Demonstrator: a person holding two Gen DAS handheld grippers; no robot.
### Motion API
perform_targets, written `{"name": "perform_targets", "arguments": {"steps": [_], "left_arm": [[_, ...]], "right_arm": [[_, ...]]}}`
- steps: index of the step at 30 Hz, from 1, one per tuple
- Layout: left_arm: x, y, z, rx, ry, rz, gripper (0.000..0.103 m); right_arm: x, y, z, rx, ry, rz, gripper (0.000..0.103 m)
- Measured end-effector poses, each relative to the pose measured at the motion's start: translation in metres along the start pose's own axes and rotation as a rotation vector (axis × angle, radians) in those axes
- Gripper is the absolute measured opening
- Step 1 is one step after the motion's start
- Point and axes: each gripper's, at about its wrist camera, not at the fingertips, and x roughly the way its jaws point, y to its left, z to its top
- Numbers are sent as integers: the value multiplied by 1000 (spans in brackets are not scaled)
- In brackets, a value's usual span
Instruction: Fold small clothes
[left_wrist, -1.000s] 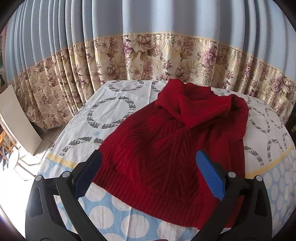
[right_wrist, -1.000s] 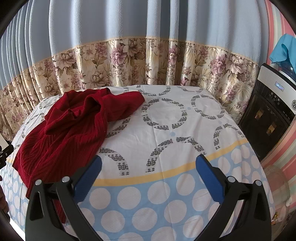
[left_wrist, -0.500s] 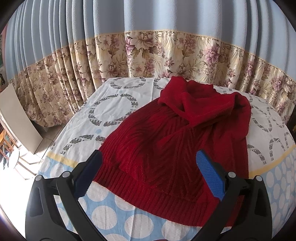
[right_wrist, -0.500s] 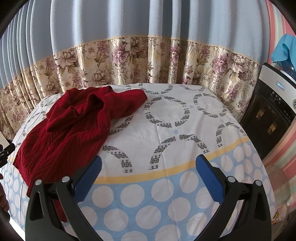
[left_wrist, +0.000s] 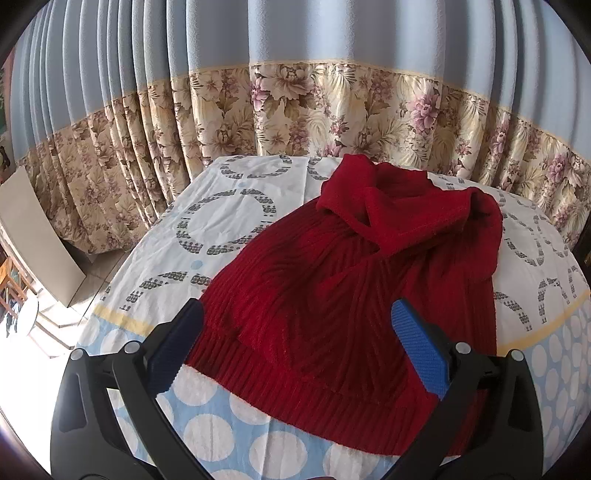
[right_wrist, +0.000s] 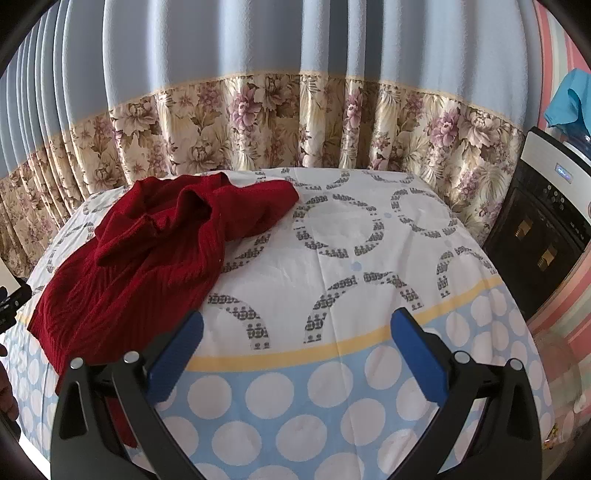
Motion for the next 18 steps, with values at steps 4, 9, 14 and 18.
{"name": "perform_targets", "arguments": {"steps": [4,9,14,18], "left_arm": [[2,-5,5,11,0,-3,100],[4,-22,16,50,-14,-12,100],[12,-52,28,107,-15,-50,100],[23,-75,35,146,-10,-75,100]], "right_arm": [[2,0,7,-7,22,-3,101],[8,0,9,-8,44,3,101],[13,-3,9,-17,56,7,101],[19,-9,10,-24,57,3,101]]}}
